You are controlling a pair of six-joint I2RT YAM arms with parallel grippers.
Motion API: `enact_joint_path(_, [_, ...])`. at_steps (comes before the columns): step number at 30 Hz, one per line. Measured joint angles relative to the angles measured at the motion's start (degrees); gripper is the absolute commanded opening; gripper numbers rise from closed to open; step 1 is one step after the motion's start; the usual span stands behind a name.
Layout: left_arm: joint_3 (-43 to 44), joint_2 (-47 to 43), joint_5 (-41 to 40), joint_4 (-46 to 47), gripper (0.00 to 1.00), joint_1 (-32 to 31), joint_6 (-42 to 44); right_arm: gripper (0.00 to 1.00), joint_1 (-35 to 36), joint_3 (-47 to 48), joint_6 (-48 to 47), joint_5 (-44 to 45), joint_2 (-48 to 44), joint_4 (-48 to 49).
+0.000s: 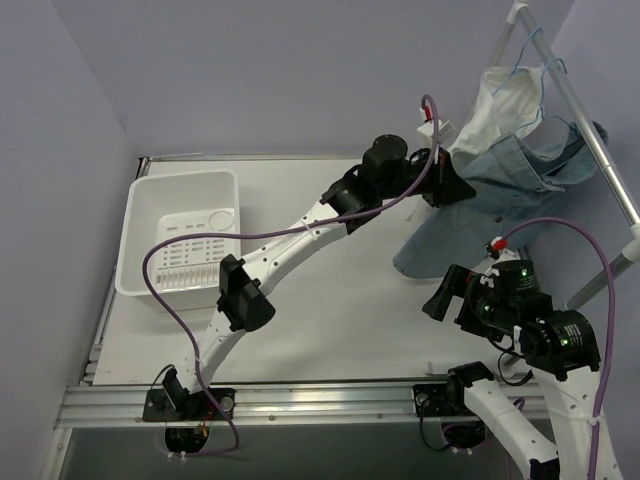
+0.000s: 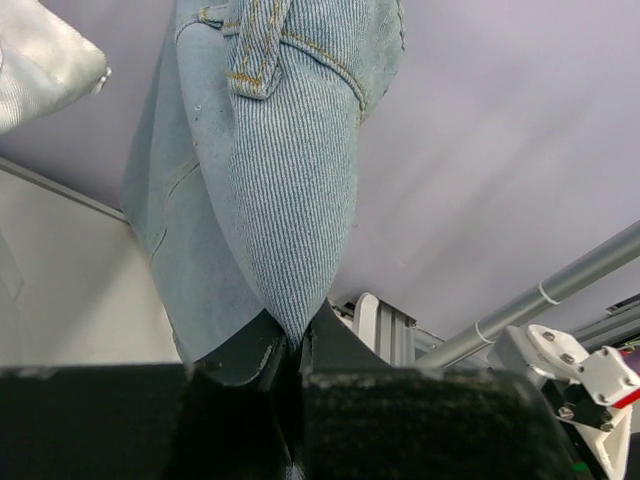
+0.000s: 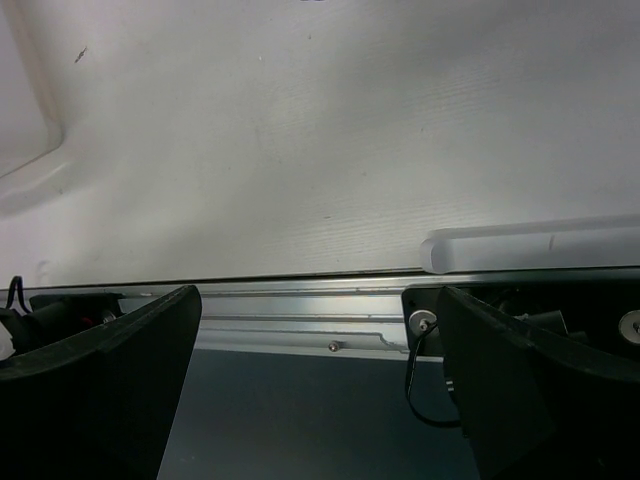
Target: Remove the skirt from the hanger
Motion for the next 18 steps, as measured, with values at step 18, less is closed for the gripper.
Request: enact_joint_path(18, [-3.96, -1.64, 3.87, 8.96, 0.02, 1.99, -6.54, 1.00, 0.00, 0.66, -1.88, 0.76, 1.14, 0.04])
